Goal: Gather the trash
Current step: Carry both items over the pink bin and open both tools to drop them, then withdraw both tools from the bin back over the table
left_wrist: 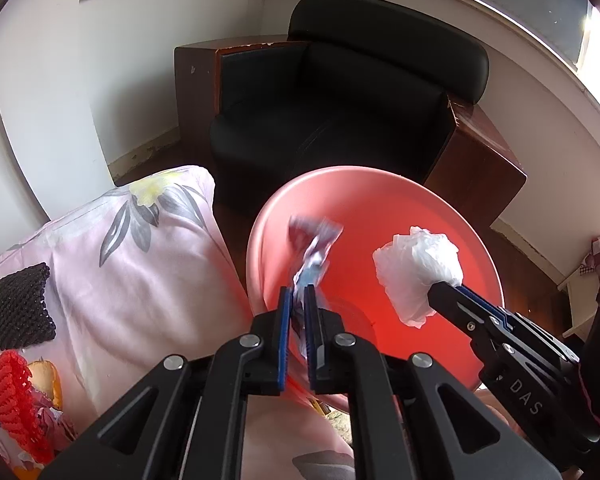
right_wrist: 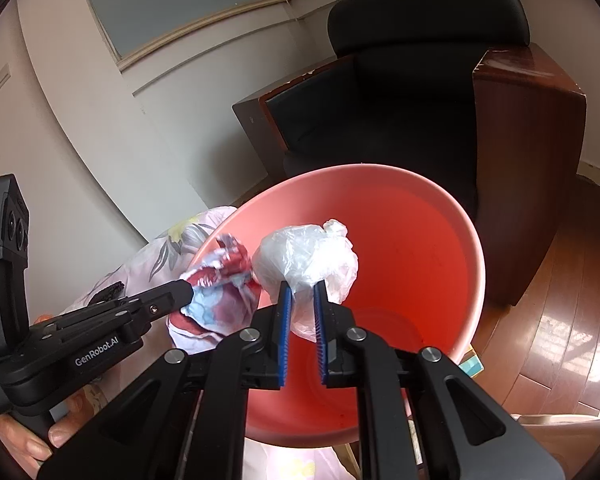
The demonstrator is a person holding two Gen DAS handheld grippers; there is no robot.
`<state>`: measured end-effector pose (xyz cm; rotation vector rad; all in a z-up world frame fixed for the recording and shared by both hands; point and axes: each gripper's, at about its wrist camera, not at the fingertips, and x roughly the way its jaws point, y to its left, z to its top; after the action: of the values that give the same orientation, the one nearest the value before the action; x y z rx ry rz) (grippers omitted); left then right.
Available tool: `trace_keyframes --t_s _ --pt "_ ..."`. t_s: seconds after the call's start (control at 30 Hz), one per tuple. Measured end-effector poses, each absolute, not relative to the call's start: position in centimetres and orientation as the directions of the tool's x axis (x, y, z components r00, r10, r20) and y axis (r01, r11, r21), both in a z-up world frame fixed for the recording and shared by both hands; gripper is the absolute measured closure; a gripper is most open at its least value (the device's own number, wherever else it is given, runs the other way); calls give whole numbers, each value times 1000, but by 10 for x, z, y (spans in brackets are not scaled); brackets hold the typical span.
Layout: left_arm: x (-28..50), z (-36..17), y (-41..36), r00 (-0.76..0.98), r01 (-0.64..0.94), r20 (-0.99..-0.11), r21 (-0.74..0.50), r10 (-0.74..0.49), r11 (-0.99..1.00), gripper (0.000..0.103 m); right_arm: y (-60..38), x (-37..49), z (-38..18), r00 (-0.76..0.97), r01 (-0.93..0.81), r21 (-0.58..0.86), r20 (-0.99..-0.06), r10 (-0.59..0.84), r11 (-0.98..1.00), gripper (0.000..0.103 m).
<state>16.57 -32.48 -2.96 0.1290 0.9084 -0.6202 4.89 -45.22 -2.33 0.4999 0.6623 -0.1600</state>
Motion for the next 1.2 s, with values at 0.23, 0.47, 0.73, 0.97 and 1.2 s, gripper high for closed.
trace_keyframes --t_s 0.23,0.47,0.73,0.97,1.2 --pt "164 -25 -323 474 540 -764 -140 -438 830 76 -456 47 -23 781 310 405 -624 13 860 72" --pt "160 -14 -313 498 534 -749 -133 -438 835 67 -454 46 -20 785 300 415 -619 25 859 64" --pt "153 1 -296 527 520 -724 -139 -444 843 66 -450 39 -12 796 279 428 -604 43 859 57" --pt "141 20 -273 559 507 -694 -148 -454 849 66 -441 27 7 819 262 419 -573 29 870 57" --pt "123 40 -240 587 492 -665 -160 -462 856 64 -423 15 20 834 221 419 -549 52 881 57"
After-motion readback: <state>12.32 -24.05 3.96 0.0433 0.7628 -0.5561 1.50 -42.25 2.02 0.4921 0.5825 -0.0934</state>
